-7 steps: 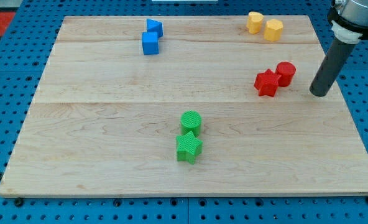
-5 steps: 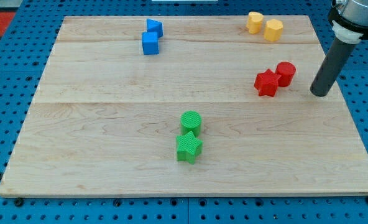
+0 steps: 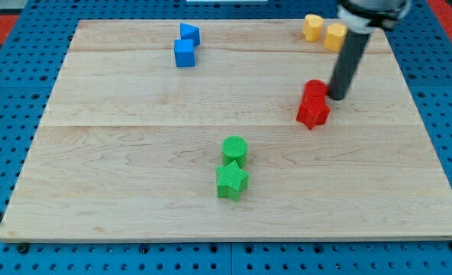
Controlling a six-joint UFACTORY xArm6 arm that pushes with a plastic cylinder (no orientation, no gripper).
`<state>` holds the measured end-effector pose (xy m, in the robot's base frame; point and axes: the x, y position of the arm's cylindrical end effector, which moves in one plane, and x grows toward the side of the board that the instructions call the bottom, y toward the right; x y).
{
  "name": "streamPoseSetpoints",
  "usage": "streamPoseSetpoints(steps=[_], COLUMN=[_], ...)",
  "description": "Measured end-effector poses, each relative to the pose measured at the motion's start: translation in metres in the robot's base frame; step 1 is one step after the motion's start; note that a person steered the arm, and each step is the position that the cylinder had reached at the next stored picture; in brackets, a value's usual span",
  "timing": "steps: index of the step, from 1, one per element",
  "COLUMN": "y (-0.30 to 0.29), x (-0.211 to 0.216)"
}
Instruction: Push red circle to the top of the green circle
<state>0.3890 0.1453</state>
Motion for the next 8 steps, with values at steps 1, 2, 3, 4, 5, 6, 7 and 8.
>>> streamPoseSetpoints(steps=[1,2,3,4,5,6,7,8], y=[-0.030,-0.071,-0.125,-0.061,-0.087,-0.131,-0.126,-0.105], x=[0.003,0.003,-0.006,-0.006,-0.037,-0.044,-0.005,0.022])
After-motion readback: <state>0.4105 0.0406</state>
